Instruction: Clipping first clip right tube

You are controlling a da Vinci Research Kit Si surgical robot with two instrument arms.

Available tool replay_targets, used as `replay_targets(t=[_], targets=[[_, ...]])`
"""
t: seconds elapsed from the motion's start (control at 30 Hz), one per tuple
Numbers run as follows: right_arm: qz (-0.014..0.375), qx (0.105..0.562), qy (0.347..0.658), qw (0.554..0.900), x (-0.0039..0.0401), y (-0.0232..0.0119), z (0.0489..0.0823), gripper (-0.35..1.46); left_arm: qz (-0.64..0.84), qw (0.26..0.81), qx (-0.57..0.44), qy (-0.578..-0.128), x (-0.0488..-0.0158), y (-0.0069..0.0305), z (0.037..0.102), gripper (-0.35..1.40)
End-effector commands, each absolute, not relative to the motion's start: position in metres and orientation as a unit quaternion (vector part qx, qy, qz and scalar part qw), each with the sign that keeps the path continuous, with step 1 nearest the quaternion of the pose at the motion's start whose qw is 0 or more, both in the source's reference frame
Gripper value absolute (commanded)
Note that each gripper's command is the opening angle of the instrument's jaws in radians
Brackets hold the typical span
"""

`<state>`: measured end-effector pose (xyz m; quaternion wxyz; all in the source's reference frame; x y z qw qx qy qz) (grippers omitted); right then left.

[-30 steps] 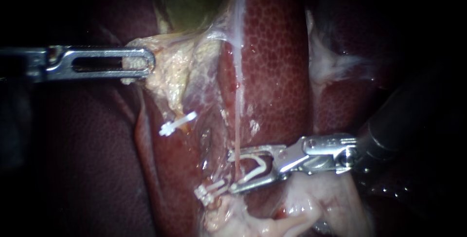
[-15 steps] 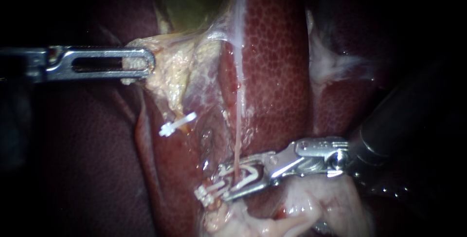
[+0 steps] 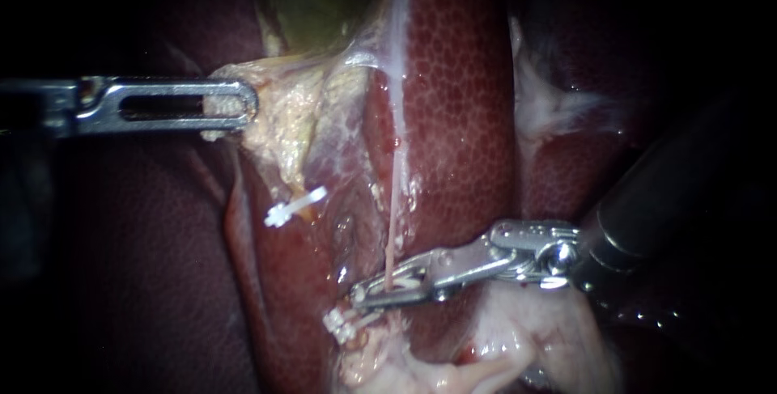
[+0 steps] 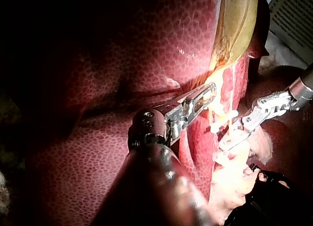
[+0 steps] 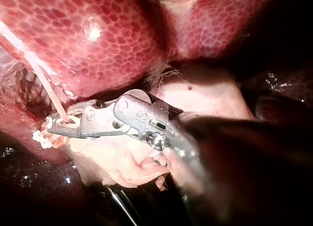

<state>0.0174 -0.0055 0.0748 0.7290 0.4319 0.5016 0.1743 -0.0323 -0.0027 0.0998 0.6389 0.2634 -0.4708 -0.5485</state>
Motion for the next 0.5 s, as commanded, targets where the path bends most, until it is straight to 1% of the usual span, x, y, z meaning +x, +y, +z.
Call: replay_targets(t=[0.03,0.47,0.5], targets=[[0.176,0.434,0.500,0.728,0.0174,-0.0055,0.0748,-0.35,-0.548,0.639,0.264,-0.471,-0.0323,-0.0027,0.0997,-0.35],[0.175,0.435,0.500,0.728,0.0174,-0.0054,0.0749,-0.35,-0.548,0.639,0.264,-0.471,-0.0323,-0.0028,0.0997,-0.35],[0.177,0.432,0.501,0.729,0.0174,-0.0053,0.0749,-0.17,-0.548,0.639,0.263,-0.471,-0.0323,-0.0028,0.0997,-0.35]])
